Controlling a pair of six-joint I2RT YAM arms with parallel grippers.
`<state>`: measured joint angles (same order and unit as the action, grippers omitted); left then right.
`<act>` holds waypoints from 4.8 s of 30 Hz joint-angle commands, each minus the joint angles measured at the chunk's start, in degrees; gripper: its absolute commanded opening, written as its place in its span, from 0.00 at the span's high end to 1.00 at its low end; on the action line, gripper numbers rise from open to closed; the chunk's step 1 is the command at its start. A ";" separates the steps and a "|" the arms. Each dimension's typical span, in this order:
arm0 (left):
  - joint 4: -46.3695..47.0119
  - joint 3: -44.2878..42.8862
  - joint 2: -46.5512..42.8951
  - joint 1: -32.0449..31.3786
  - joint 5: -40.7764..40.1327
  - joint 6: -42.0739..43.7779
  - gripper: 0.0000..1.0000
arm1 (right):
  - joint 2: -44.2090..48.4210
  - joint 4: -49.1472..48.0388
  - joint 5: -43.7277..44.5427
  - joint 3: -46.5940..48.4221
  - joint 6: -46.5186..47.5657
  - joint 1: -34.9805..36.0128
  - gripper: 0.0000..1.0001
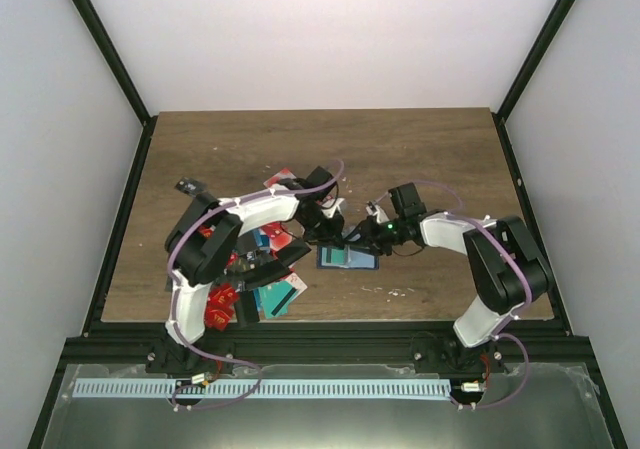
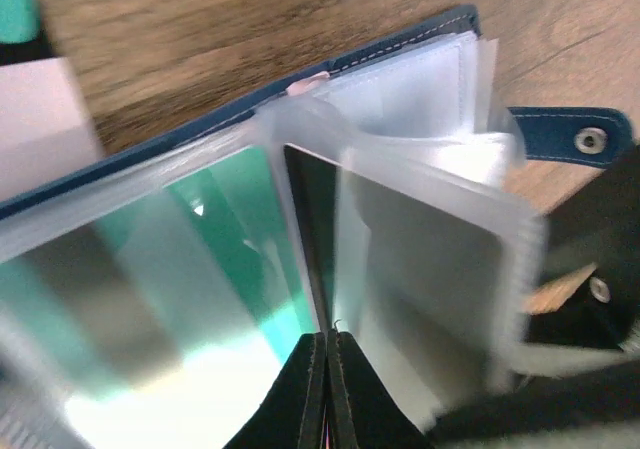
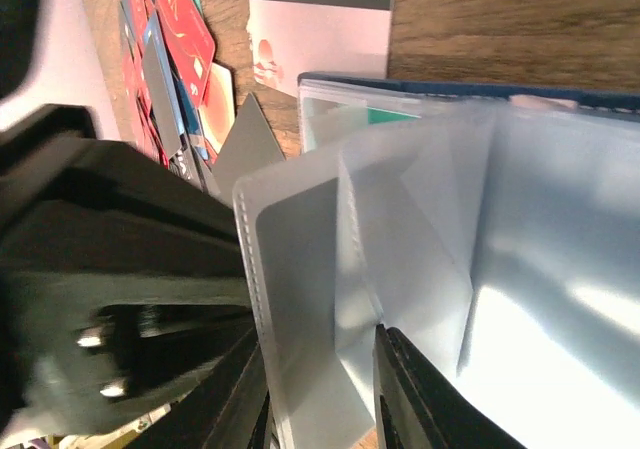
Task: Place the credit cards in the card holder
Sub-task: Insert the credit card into the card holder, then pick up the credit card from the center of the board.
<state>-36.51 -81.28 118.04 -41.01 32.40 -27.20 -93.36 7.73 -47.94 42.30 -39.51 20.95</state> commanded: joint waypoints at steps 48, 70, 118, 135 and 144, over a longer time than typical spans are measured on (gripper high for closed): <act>-12.13 38.53 -48.43 18.15 -28.01 -12.48 0.67 | -8.92 2.63 3.50 19.33 3.01 20.38 0.44; -2.03 35.87 -45.13 32.19 -22.84 -6.09 0.56 | -29.37 -2.25 4.32 39.88 -7.63 26.43 0.44; 10.14 39.57 -25.87 37.41 -11.40 -3.88 0.62 | -41.79 5.32 0.90 51.46 -5.33 24.40 0.74; 13.68 41.75 -29.32 37.01 -6.40 -5.62 0.80 | -42.34 2.51 -2.01 48.57 -6.19 24.67 0.75; 14.31 42.39 -32.49 37.02 -3.60 -6.41 0.83 | -42.52 2.25 -1.95 48.74 -6.50 24.68 0.75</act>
<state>-20.36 -39.90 87.31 -3.25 23.97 -32.86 -135.15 7.60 -52.12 92.18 -45.95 44.84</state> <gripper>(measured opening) 0.173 0.249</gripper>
